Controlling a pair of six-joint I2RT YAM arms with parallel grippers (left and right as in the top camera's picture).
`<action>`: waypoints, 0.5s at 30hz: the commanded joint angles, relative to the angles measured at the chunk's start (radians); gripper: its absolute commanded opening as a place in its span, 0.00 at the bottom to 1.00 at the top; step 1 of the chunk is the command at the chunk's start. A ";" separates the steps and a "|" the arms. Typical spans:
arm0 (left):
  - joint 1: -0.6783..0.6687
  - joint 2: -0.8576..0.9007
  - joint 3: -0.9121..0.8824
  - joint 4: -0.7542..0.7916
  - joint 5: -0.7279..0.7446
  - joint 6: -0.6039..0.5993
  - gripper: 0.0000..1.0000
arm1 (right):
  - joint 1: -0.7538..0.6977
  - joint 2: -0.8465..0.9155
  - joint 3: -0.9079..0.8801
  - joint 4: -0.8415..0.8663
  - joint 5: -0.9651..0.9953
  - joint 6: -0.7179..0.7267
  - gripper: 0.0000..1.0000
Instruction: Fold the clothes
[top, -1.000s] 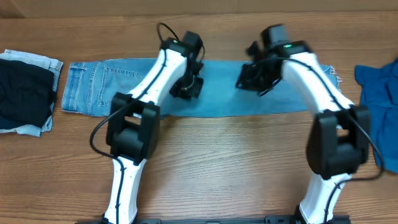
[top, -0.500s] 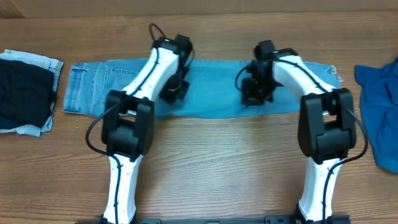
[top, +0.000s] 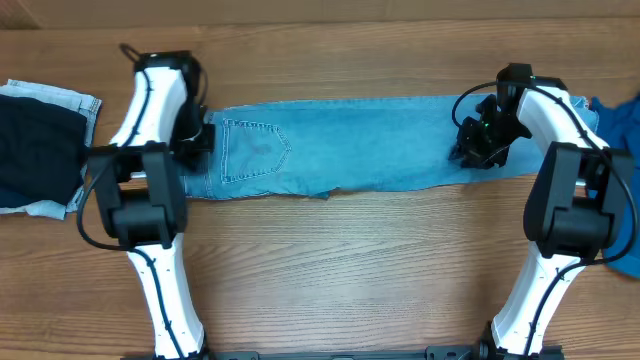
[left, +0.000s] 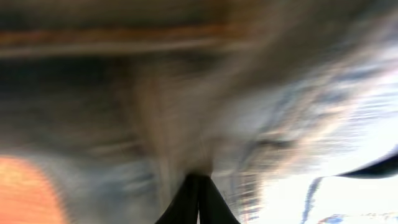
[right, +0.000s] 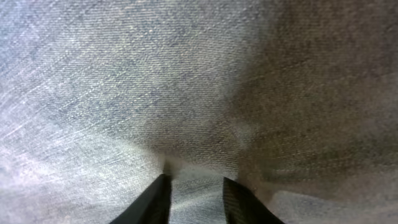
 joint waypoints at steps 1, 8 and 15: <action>0.058 -0.019 0.011 -0.027 0.023 -0.003 0.04 | 0.025 0.018 -0.025 0.006 0.006 -0.044 0.42; 0.082 -0.215 0.032 -0.015 0.122 0.016 0.08 | 0.080 -0.142 -0.018 0.016 -0.061 -0.085 0.54; 0.126 -0.488 0.032 -0.055 0.143 -0.106 0.19 | 0.144 -0.298 -0.018 0.011 -0.243 -0.174 0.67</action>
